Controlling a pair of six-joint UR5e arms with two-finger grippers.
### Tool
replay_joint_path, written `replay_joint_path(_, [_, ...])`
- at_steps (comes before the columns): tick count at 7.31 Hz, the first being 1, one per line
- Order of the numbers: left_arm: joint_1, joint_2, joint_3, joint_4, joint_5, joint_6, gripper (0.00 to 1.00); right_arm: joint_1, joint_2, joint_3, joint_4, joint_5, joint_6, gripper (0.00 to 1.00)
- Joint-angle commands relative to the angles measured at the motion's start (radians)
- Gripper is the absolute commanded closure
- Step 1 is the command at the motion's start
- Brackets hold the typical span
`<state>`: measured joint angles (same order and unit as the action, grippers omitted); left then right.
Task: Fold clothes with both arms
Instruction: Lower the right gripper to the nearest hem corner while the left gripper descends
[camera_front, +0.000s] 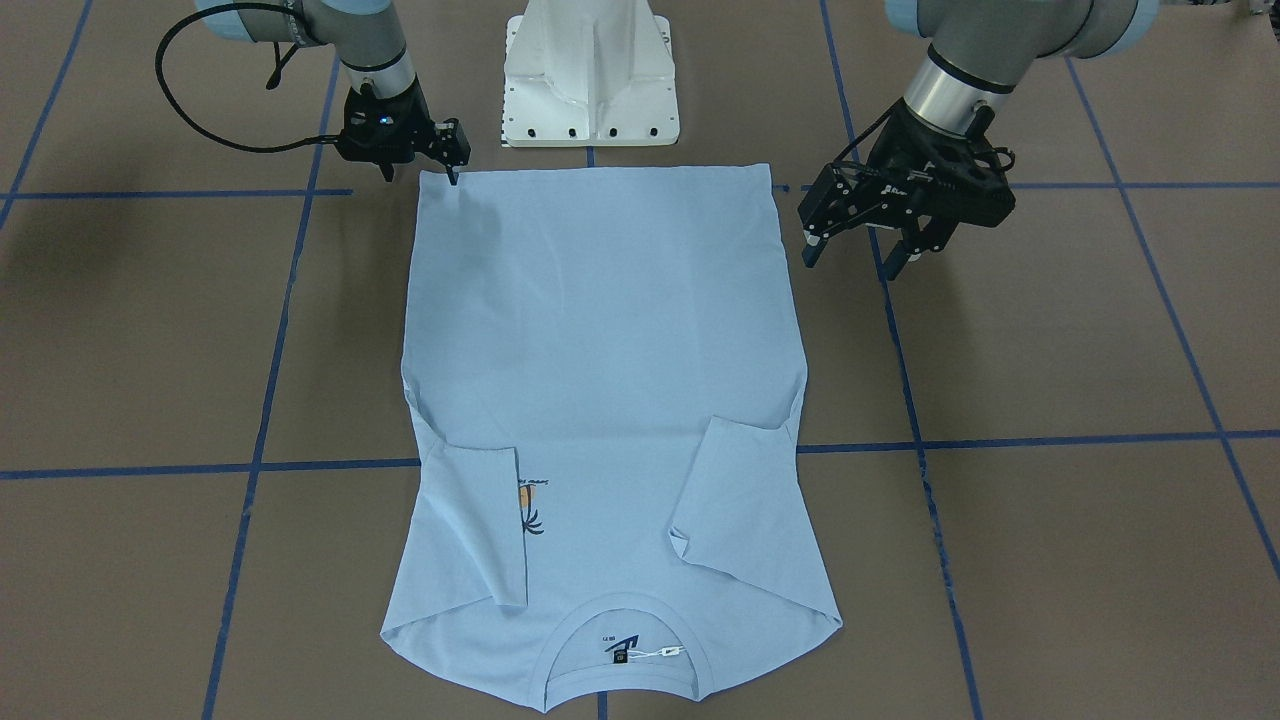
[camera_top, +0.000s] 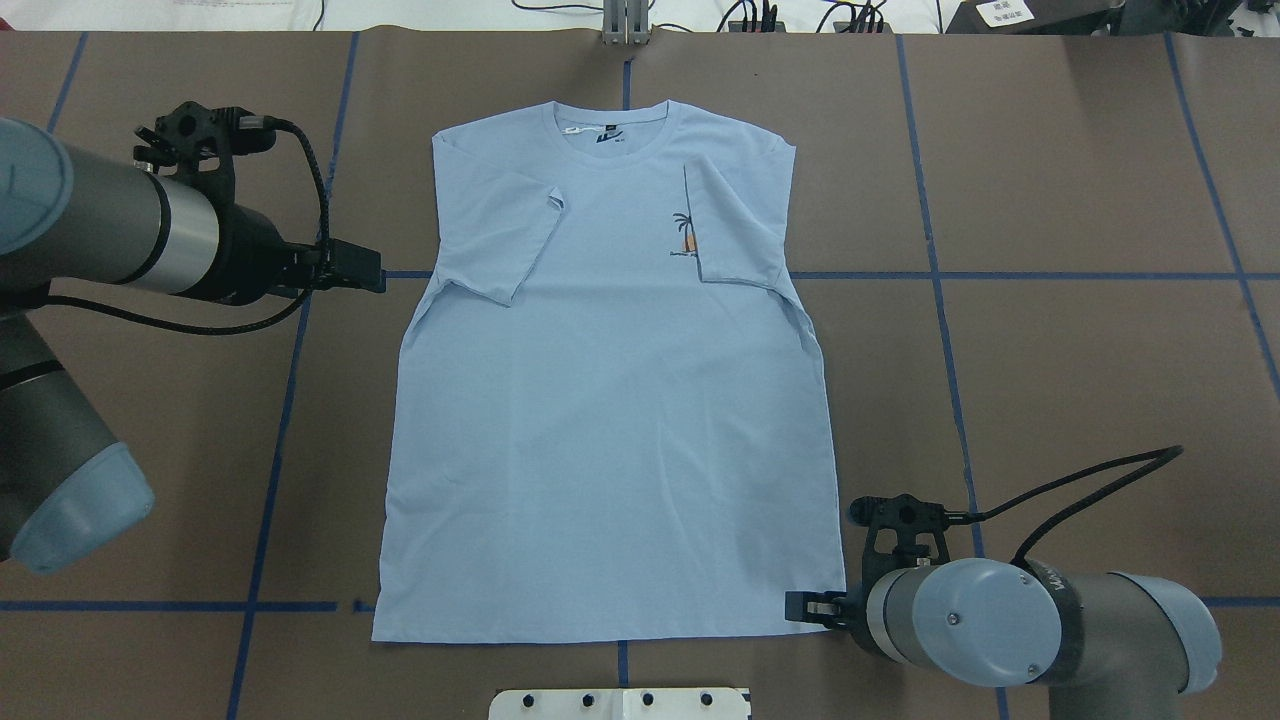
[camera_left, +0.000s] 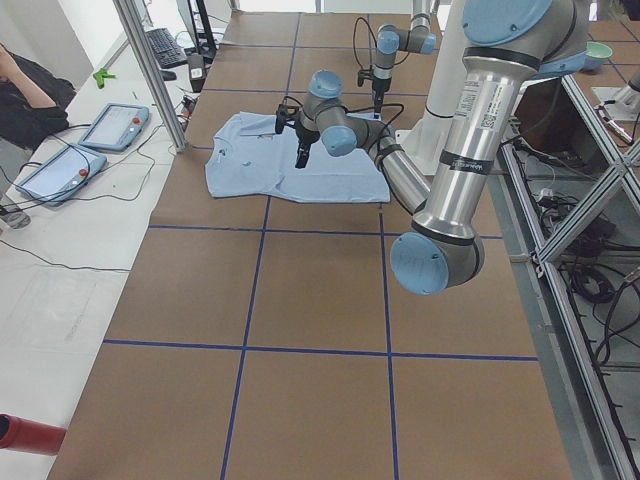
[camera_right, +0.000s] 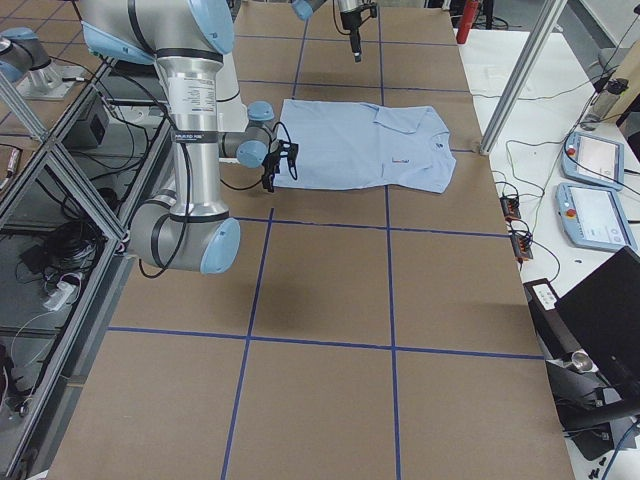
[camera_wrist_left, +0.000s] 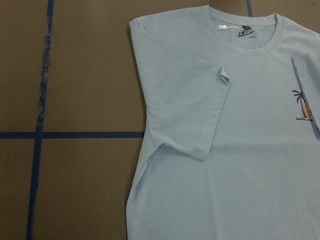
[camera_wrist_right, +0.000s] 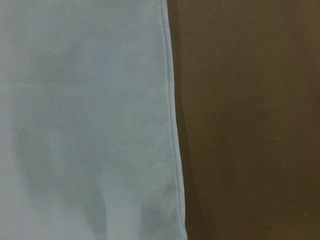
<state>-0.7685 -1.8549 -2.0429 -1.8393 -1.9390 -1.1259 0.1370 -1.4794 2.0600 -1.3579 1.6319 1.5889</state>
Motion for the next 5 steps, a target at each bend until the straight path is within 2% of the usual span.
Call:
replay_joint_path(1, [0.0,0.002,0.003,0.0,0.0,0.001,0.0,0.001,0.007,-0.006,0.0,0.003,-0.001,0.18])
replay_joint_path(4, [0.0,0.008,0.003,-0.001,0.002,0.003,0.0,0.001,0.007,-0.005,0.0,0.002,-0.003,0.53])
replay_joint_path(5, [0.0,0.008,0.003,0.0,0.002,0.003,0.0,0.003,0.008,-0.005,0.0,0.002,-0.003,0.7])
